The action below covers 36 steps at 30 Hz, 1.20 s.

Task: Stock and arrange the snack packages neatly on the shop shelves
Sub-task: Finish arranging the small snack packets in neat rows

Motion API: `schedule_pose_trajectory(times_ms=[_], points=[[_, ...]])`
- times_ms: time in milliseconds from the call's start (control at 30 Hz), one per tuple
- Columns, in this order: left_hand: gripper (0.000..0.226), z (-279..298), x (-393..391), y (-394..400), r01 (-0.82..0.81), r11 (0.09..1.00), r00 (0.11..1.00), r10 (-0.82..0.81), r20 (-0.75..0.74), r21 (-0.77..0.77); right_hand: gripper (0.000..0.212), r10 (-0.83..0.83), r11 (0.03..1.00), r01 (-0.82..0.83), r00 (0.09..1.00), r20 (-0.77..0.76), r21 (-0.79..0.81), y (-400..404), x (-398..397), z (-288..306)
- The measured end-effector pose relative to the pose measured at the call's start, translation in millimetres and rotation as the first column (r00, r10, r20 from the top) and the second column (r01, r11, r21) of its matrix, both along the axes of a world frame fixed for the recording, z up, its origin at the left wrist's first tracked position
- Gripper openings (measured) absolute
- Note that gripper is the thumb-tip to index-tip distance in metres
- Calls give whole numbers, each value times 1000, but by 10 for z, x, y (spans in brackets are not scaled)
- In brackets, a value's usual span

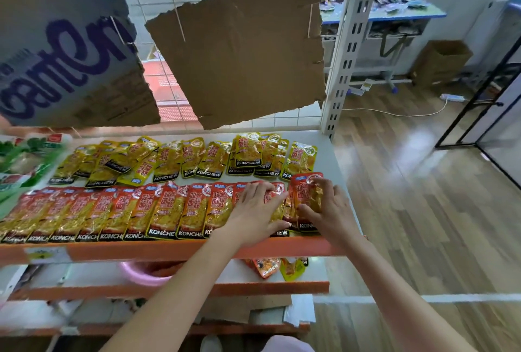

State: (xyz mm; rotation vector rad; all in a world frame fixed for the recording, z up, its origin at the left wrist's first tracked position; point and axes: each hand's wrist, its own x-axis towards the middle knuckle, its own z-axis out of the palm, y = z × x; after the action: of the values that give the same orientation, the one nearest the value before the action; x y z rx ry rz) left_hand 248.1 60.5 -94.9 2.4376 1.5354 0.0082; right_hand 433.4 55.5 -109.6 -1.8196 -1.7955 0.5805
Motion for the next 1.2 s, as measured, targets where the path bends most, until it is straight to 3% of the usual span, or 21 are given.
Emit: schedule_pose_trajectory(times_ms=[167, 367, 533, 667, 767, 867, 1000, 1200], points=[[71, 25, -24, -17, 8, 999, 994, -2, 108, -50, 57, -46, 999, 48, 997, -65, 27, -5, 48, 50], [56, 106, -118, 2, 17, 992, 958, 20, 288, -123, 57, 124, 992, -120, 977, -175, 35, -4, -11, 81], [59, 89, -80, -30, -17, 991, 974, 46, 220, -129, 52, 198, 980, -188, 959, -202, 66, -24, 26, 44], [51, 145, -41, -18, -24, 988, 976, 57, 211, -155, 42, 44, 997, -25, 956, -291, 70, 7, 33, 29], [59, 172, 42, 17, 4, 997, 996, 3, 91, -81, 43, 9, 999, -3, 988, -151, 44, 35, 58, 37], [78, 142, 87, 62, 9, 998, 999, -11, -31, -56, 50, 56, 998, -54, 994, 99, -24, 37, 135, 75], [92, 146, 86, 93, 18, 997, 1000, -20, -19, -77, 68, 137, 990, -113, 889, 437, -81, -11, 230, 81], [93, 133, 49, 89, 63, 996, 997, -66, -38, -67, 73, 152, 988, -137, 833, 531, -67, -163, 275, 17]])
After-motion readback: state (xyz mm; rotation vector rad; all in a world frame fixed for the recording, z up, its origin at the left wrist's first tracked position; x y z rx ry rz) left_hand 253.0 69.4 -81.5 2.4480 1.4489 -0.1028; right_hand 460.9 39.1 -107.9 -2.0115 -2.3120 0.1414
